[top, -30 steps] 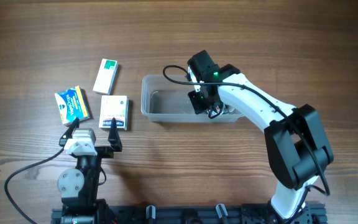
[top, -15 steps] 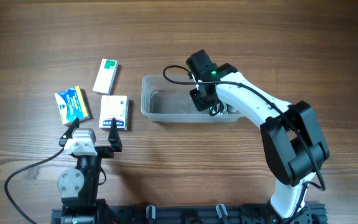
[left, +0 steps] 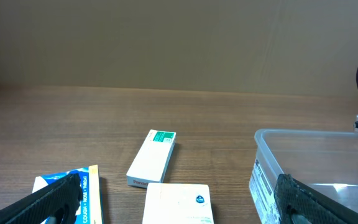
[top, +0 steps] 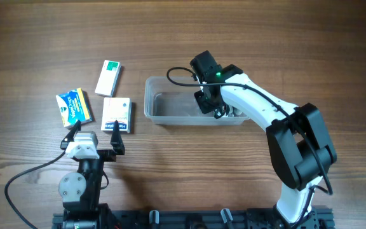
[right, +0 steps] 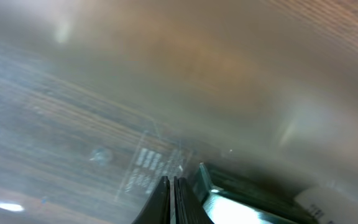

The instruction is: Pack container

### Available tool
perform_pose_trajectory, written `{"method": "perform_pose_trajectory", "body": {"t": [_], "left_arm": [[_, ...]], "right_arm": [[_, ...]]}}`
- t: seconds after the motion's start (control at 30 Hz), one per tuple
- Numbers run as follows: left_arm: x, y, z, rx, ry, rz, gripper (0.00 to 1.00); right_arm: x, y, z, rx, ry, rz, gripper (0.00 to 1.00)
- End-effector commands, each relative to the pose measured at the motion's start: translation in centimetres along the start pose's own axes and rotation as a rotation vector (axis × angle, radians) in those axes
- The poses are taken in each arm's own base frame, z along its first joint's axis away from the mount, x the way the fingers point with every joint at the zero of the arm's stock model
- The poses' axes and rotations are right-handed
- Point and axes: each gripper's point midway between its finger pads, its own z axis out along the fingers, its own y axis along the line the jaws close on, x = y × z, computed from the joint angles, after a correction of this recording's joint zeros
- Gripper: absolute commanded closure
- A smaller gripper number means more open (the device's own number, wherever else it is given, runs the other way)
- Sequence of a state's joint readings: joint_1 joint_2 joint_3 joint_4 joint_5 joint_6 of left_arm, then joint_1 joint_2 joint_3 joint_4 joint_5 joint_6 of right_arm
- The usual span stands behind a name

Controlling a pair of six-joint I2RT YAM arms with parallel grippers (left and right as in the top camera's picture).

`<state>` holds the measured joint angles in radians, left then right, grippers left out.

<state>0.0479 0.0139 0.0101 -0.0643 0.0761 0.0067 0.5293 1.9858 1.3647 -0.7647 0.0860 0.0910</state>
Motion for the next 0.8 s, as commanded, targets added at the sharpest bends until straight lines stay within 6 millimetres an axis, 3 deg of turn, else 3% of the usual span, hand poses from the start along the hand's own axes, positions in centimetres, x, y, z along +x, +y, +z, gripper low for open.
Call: {"method": "perform_pose_trajectory", "body": {"t": [0.0, 0.17, 0.37, 0.53, 0.67, 0.7, 0.77], "left_arm": [[0.2, -0.2, 0.0, 0.012, 0.003, 0.015, 0.00], [0.2, -0.2, 0.0, 0.012, 0.003, 0.015, 0.00], [0.2, -0.2, 0.0, 0.012, 0.003, 0.015, 0.00], [0.2, -0.2, 0.0, 0.012, 0.003, 0.015, 0.01], [0.2, -0.2, 0.0, 0.012, 0.003, 0.015, 0.00], [0.2, -0.2, 0.0, 0.012, 0.003, 0.015, 0.00], [0.2, -0.2, 0.0, 0.012, 0.003, 0.015, 0.00]], "right_arm": [[-1.1, 2.0, -0.2, -0.094, -0.003, -0.019, 0.96], [-3.4, 2.5, -3.3, -0.131, -0.045, -0.014, 0.96], [-6.8, 1.1, -9.9, -0.129, -0.178, 0.024, 0.96], [-6.9, -4.1, -15.8, -0.105, -0.290, 0.193, 0.96], [-4.1, -9.7, -19.8, -0.063, -0.318, 0.321, 0.96], [-3.4, -10.7, -20.4, -0.054, -0.318, 0.347, 0.94], [-1.2, -13.8, -22.0, -0.024, -0.316, 0.429, 0.78]]}}
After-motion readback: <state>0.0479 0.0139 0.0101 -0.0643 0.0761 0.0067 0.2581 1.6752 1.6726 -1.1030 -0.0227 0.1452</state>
